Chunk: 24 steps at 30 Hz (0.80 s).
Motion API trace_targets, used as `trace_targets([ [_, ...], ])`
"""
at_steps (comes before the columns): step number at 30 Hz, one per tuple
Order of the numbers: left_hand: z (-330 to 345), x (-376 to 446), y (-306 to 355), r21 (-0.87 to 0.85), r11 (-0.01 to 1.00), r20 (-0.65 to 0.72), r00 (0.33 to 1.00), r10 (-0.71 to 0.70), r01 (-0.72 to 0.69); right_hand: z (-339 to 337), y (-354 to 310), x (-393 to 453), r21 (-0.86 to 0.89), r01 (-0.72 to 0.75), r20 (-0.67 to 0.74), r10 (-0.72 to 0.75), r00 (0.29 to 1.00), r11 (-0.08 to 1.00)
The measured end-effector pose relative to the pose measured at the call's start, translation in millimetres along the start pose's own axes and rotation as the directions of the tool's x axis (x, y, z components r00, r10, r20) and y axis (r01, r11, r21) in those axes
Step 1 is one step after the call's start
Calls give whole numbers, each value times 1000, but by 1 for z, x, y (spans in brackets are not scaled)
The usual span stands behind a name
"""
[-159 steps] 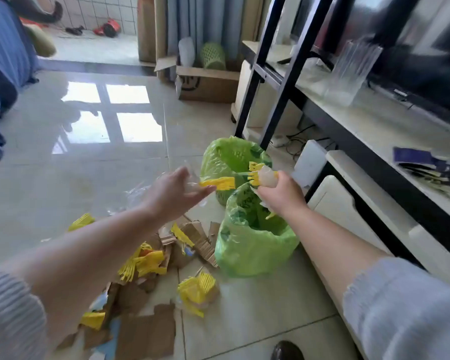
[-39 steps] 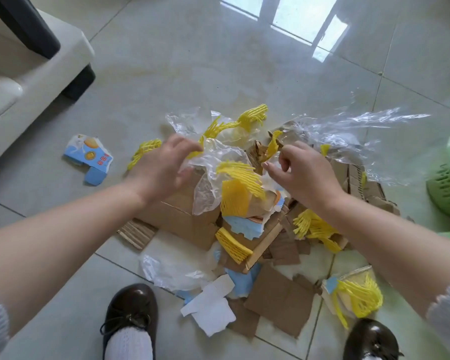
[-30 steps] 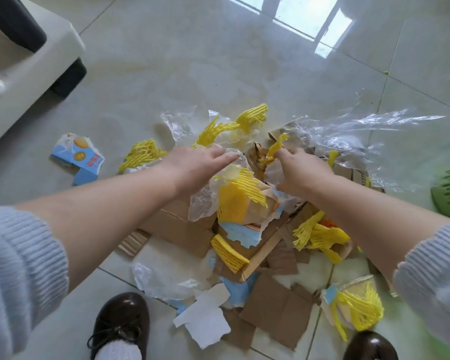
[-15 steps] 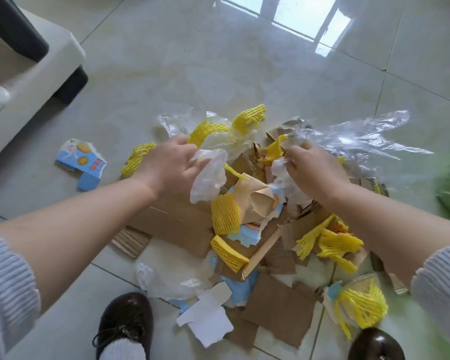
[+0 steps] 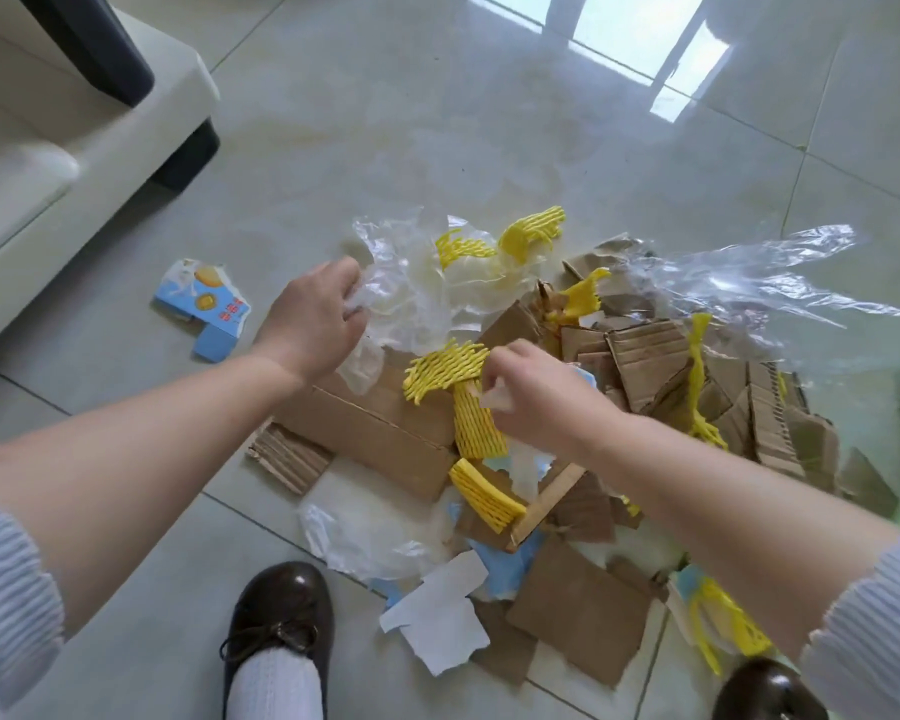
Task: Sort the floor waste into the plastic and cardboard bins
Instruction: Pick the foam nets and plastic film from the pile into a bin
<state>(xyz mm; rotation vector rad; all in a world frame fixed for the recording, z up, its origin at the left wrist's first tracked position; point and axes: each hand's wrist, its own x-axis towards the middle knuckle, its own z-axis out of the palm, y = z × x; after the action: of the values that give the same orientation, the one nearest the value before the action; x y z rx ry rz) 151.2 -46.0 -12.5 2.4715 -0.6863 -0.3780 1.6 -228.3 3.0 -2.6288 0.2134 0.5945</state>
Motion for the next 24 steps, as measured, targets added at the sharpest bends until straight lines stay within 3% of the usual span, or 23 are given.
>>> trace_targets([
  [2, 3, 3, -2, 6, 1000, 55, 998, 1, -2, 18, -2, 6, -153, 7, 111, 10, 994, 988],
  [6, 10, 10, 0, 156, 981, 97, 990, 98, -113, 38, 2, 20, -303, 15, 49, 0, 999, 953],
  [11, 10, 36, -8, 298, 951, 130, 991, 42, -79, 40, 1, 33, -349, -14, 5, 17, 1000, 937],
  [17, 16, 76, -18, 173, 985, 102, 994, -40, 22, 35, 1, 47, -335, 16, 22, -9, 1000, 942],
  [20, 29, 94, -15, 106, 993, 192, 979, -65, 45, 36, 4, 56, -339, 49, 29, -42, 999, 939],
  [24, 54, 111, -6, 261, 965, 291, 950, -116, 37, 38, 9, 65, -317, 88, 50, -76, 996, 944],
])
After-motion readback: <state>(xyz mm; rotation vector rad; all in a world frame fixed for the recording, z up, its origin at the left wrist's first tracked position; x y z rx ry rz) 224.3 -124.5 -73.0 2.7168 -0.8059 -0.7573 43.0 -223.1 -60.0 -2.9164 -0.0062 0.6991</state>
